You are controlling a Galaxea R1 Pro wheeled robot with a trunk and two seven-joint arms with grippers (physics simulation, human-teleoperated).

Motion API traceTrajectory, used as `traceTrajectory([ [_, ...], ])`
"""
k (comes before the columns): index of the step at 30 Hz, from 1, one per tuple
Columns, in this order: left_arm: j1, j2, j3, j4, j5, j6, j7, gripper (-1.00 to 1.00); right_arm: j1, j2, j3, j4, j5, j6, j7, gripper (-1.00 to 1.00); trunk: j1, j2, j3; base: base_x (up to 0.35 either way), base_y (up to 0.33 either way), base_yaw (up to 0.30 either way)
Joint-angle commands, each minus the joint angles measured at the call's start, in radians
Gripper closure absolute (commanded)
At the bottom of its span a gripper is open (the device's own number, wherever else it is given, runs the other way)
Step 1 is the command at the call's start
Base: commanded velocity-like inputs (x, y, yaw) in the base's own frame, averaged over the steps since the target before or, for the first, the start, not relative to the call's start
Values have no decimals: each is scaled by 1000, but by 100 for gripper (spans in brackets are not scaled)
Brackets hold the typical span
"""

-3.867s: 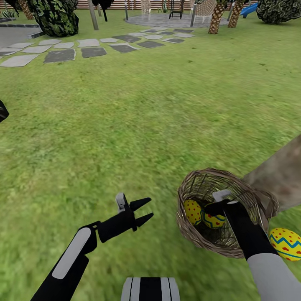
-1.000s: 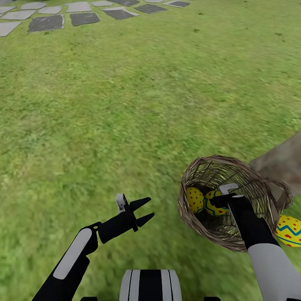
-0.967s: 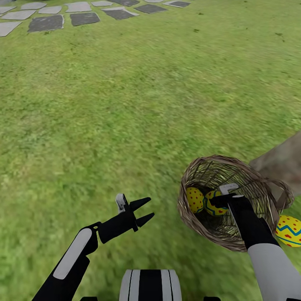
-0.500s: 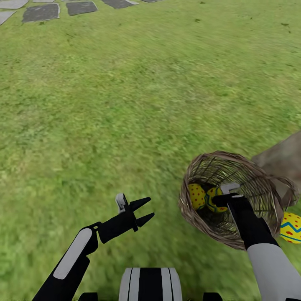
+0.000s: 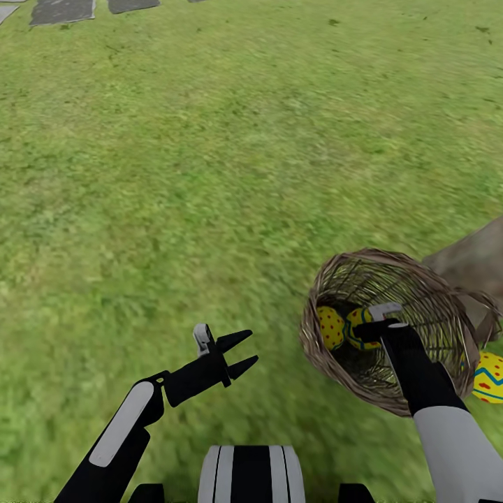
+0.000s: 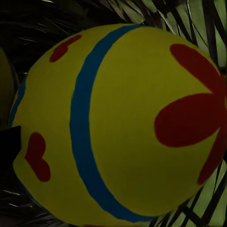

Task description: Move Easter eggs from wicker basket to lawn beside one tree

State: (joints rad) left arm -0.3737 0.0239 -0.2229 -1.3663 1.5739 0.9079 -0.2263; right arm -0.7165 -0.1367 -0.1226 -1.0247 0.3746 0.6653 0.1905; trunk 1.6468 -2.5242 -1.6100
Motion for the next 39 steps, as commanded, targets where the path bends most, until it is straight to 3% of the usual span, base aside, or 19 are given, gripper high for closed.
traceTrajectory([
  [1,-1,1,-2,0,-5,0,-7,-100,0,0,-2,31,12,4,9,-100,0,0,-1,0,0,0],
  [6,-1,1,-8,1,-5,0,-7,-100,0,2,-1,31,12,5,9,-100,1,-1,-8,0,0,0],
  [7,-1,1,-9,1,-5,0,-7,-100,0,2,-1,31,12,5,9,100,1,-1,-8,0,0,0],
  [20,-1,1,-9,1,-5,0,-6,-100,0,2,0,31,12,6,10,100,1,0,-4,0,0,0],
  [39,-1,1,-27,1,-5,0,-7,-100,0,2,0,32,12,6,9,100,-4,2,30,0,0,0],
])
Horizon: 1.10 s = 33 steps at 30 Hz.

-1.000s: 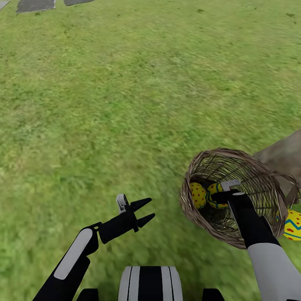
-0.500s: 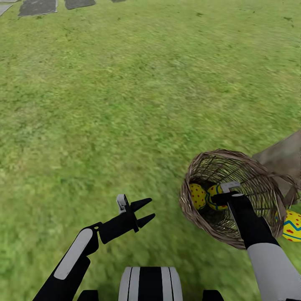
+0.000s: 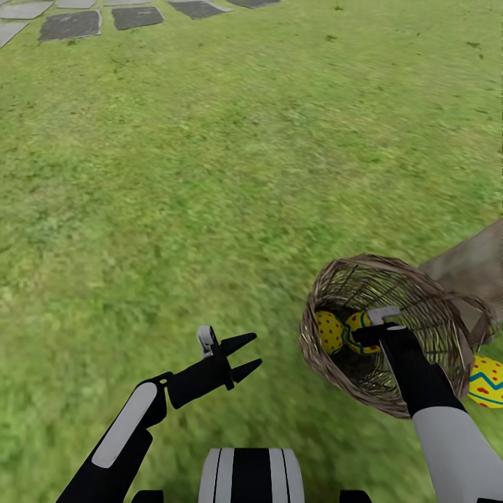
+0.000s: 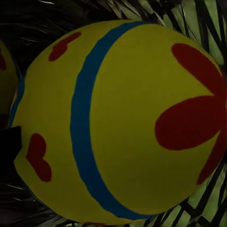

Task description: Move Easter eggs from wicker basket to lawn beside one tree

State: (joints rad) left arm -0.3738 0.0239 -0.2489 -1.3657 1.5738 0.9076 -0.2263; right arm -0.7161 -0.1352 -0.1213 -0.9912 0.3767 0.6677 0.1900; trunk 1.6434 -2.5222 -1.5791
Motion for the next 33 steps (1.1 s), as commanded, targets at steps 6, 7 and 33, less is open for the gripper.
traceTrajectory([
  [6,0,1,-1,0,-5,1,-6,-100,0,0,-1,-1,10,4,9,100,0,0,-1,0,0,0],
  [7,0,1,-1,0,-5,1,-7,-100,0,0,-1,-1,10,4,9,100,-1,0,3,0,0,0],
  [33,0,-10,-4,-1,-6,11,1,-100,1,-4,2,-11,15,53,26,100,-10,5,81,0,0,0],
])
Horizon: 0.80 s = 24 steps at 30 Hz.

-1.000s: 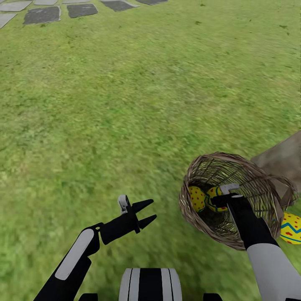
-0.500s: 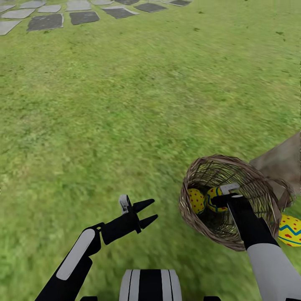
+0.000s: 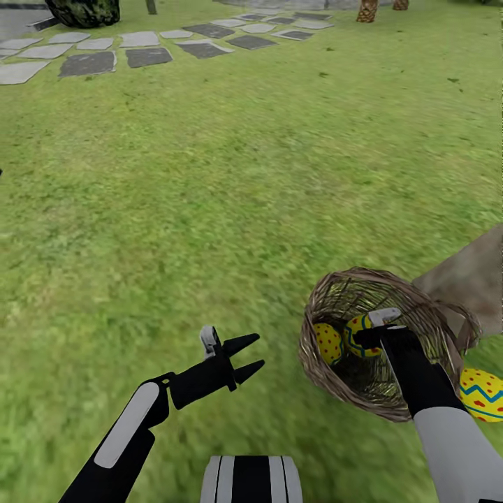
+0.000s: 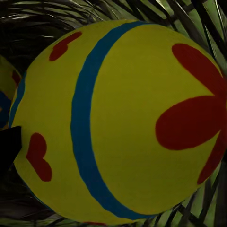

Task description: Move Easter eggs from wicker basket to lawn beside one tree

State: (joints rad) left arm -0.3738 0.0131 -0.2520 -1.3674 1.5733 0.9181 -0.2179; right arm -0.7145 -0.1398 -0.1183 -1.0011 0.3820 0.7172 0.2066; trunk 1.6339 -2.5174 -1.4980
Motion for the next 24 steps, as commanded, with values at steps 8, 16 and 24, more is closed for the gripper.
traceTrajectory([
  [8,-1,1,0,2,-6,-2,-6,-100,0,-1,-1,-4,9,8,31,100,-4,2,30,-115,0,0],
  [16,-1,1,-1,2,-6,-2,-6,-100,0,-1,-4,-9,9,10,118,100,-7,4,61,-92,0,0],
  [24,-1,1,0,2,-6,-2,-6,-100,0,-2,-4,-31,9,10,137,100,-11,5,92,-16,0,0],
])
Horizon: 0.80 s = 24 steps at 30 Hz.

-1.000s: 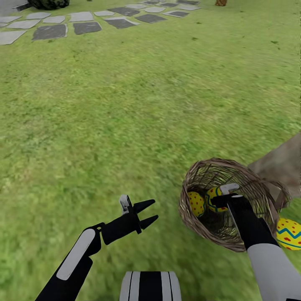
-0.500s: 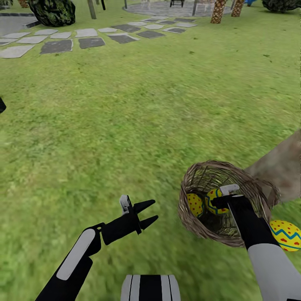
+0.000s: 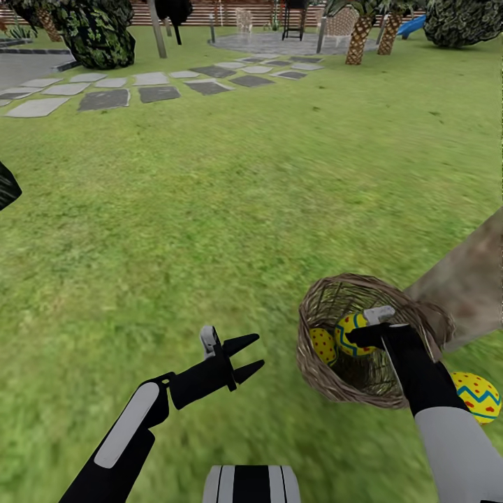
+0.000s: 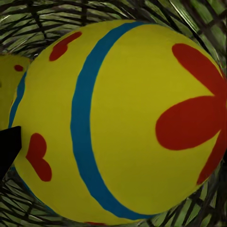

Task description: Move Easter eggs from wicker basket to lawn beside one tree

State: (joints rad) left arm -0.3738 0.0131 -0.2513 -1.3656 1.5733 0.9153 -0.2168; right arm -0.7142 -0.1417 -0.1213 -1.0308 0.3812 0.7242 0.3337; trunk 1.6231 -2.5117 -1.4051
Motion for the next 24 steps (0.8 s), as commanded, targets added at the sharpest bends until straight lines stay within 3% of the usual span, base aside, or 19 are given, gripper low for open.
traceTrajectory([
  [1,-1,1,-1,0,-6,0,-7,-100,0,-1,-3,-5,10,3,10,100,-1,0,3,0,0,0],
  [3,-1,1,-1,0,-6,0,-7,-100,0,-2,-22,-34,10,3,27,100,-1,1,11,-31,0,0],
  [6,-1,1,-2,1,-6,0,-7,-100,1,-4,-36,-84,11,51,125,100,-3,1,23,-222,0,0],
  [8,-1,1,-1,1,-6,-1,-7,-100,3,-9,-54,-119,11,97,139,100,-4,2,30,-49,0,0],
  [13,-1,1,-1,6,-5,-1,-7,-100,4,-27,-70,-133,10,109,177,100,-6,3,50,-3,0,0],
  [14,-1,1,-1,6,-5,-1,-7,-100,4,-31,-80,-133,10,109,185,100,-6,3,54,0,0,0],
  [17,-1,1,-2,6,-5,-1,-7,-100,4,-35,-163,-135,13,109,199,100,-8,4,65,0,0,0],
  [20,-1,1,-2,7,-6,-2,-6,-100,6,-35,-171,-194,11,110,208,100,-9,4,77,0,0,0],
  [24,-1,1,-2,7,-6,-3,-6,-100,10,-39,-200,-244,13,110,334,100,-11,5,92,-14,0,0],
])
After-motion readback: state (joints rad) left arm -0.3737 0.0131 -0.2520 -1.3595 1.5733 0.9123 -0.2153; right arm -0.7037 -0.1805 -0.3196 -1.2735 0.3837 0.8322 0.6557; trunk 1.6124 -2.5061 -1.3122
